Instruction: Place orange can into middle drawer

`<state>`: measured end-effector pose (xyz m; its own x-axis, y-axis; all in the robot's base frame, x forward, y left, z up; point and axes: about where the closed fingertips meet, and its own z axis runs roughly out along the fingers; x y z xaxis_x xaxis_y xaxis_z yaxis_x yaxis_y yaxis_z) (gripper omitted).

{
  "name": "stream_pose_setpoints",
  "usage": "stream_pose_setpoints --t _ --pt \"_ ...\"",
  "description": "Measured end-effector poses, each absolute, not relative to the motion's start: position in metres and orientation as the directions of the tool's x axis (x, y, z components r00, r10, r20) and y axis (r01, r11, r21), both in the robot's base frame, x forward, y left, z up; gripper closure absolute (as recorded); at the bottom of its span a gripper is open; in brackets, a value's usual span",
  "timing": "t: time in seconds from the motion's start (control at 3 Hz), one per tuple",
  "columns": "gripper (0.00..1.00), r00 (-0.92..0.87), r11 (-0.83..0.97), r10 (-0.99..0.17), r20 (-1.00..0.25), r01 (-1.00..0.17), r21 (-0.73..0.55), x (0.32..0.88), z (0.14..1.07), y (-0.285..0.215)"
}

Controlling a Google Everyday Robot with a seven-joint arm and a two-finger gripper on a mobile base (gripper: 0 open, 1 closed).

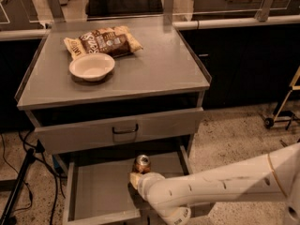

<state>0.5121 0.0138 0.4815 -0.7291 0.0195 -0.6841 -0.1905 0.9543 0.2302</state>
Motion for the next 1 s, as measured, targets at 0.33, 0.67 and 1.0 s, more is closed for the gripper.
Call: stream_pose_setpoints --t 0.33,0.67,1.0 --pt "1.0 -0.727 0.967 0.035 -0.686 -0.149 0.207 0.524 0.465 0.014" --pt "1.0 -0.73 0.975 0.045 -0.682 -0.116 0.188 0.533 0.449 0.014" --pt "1.0 -0.734 0.977 0.058 -0.677 -0.097 0.189 0.539 0.439 0.014"
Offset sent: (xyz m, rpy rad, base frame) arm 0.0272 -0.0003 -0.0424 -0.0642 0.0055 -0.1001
